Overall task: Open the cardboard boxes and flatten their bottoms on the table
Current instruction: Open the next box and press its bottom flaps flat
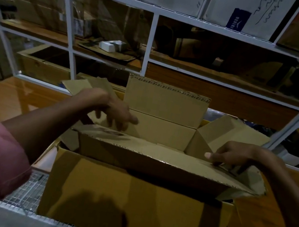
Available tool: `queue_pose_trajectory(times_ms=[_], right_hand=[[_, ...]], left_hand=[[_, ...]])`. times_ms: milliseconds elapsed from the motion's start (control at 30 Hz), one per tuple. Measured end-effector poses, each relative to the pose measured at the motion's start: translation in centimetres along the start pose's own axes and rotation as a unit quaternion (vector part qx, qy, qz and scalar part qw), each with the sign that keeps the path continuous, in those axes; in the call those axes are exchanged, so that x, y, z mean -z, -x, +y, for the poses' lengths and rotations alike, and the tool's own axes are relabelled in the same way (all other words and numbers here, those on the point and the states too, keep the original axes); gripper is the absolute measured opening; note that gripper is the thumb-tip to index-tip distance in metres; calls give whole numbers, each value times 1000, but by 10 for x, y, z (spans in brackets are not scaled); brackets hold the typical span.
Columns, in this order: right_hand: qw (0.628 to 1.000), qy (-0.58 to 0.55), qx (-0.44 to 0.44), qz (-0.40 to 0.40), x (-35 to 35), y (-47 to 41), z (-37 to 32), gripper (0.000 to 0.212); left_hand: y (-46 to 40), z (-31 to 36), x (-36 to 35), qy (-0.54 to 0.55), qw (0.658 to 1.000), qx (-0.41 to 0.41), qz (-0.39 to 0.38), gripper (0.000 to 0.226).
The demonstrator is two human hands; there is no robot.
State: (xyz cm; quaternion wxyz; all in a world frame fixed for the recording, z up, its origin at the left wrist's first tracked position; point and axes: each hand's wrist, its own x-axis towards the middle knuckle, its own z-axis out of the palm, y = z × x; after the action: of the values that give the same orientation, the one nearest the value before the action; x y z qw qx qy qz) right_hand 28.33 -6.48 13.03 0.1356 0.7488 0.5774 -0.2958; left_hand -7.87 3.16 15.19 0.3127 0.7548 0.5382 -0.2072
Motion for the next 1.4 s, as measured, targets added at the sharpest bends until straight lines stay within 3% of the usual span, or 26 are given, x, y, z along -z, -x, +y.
queue_pose_trajectory(times_ms=[167, 333, 533, 733, 933, 1167, 1233, 1333, 1400], right_hand=[[991, 115, 71, 19, -7, 5, -26, 46], [977, 38, 207, 13, -16, 40, -60, 52], [962, 48, 269, -29, -17, 55, -76, 71], [963, 83, 255, -27, -19, 71, -85, 94], [967, 95, 238, -15, -24, 76, -93, 77], [970, 40, 241, 6, 4, 86, -92, 30], [972, 36, 228, 39, 17, 88, -96, 30], [975, 25, 211, 64, 27, 77, -101, 48], [977, 28, 197, 74, 32, 68, -104, 44]], left_hand=[[4, 24, -15, -69, 995, -78, 7, 37], [12, 30, -18, -98, 990, -96, 9, 53], [26, 34, -18, -100, 985, -142, -3, 51], [41, 37, -23, -97, 981, -164, -17, 55], [53, 39, -30, -106, 980, -168, -23, 74], [59, 35, -13, -81, 972, -217, 37, 30], [57, 35, -6, -83, 966, -231, 79, 18], [47, 36, 2, -73, 964, -232, 108, 21], [41, 38, 7, -69, 965, -226, 114, 20]])
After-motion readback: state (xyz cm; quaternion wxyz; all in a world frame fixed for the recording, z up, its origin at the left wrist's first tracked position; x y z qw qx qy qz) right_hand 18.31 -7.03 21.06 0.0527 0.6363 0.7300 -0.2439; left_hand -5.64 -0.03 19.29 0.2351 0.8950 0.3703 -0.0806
